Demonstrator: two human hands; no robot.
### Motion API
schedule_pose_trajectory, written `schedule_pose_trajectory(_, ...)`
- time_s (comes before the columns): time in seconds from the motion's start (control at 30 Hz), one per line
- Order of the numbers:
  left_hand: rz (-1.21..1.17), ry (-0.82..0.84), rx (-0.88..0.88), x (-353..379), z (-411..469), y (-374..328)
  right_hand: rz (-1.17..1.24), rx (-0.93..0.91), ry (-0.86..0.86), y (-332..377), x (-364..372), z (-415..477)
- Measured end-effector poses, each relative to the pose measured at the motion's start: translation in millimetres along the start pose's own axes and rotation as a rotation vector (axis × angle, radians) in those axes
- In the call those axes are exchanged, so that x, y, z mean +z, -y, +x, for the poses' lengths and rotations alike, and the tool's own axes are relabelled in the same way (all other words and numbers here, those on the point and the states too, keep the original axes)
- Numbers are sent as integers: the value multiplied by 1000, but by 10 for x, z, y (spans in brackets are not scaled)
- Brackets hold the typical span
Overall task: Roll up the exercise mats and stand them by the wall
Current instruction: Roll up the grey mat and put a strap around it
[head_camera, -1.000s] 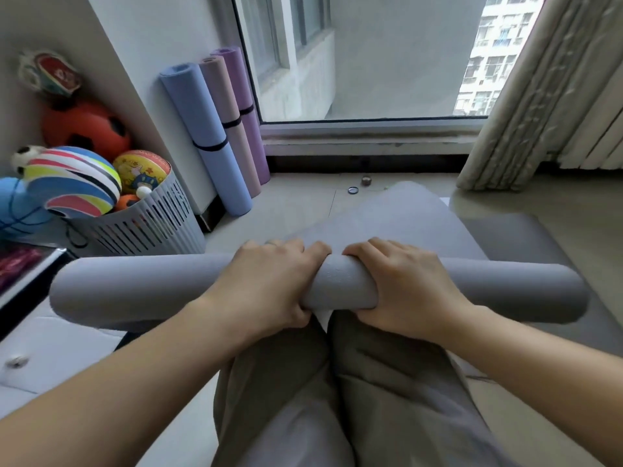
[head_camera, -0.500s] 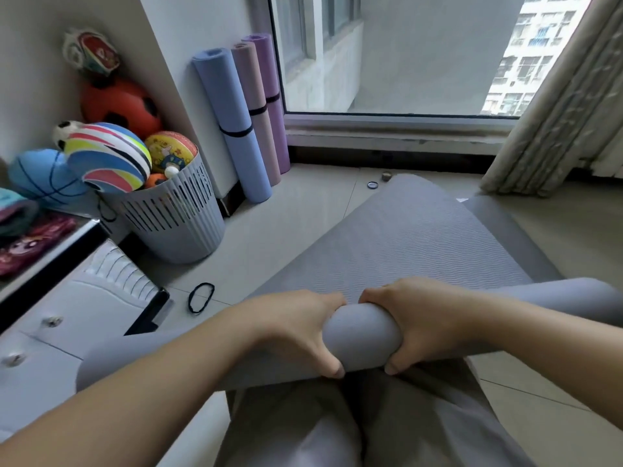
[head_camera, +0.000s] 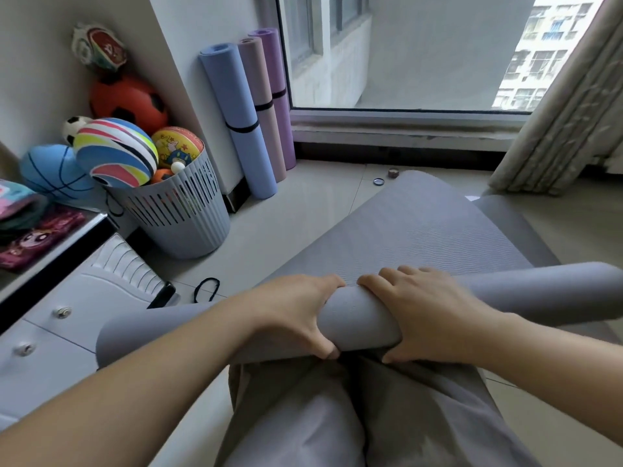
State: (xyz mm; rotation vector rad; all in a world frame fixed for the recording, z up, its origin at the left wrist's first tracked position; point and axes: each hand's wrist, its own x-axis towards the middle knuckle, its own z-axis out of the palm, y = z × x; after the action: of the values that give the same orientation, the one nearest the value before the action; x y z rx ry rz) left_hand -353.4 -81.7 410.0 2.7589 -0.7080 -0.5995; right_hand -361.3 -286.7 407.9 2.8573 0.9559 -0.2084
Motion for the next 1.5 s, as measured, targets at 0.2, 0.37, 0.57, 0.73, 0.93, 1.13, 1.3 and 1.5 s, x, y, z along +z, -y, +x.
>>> schedule_pose_trajectory(0.2,349,-202,37,110,20,-79,81,11,-3,-100,-80,88)
schedule_pose_trajectory(0.37,383,-333,52,-30,-27,19,92,1,159,-135,-414,258)
schedule_pose_trajectory(0.57,386,-171,19,80,-38,51,384,79,472,-112,-225,381)
schedule_pose_trajectory(0.73,323,-120,-8,79,73,109,415,86,293,-132,-126,240)
schedule_pose_trajectory(0.93,191,-6,-6,-25,184,136,55,65,-12,-22,23,-71)
schedule_pose_trajectory(1.13,457,-197,-55,218,123,6,287,68,192,-264,-83,173)
schedule_pose_trajectory(1.3,437,-330,-46,188,207,45,374,106,330,-364,-179,314)
schedule_pose_trajectory(1.5,438,-330,-58,151,219,56,-22,139,-108,-20,97,74)
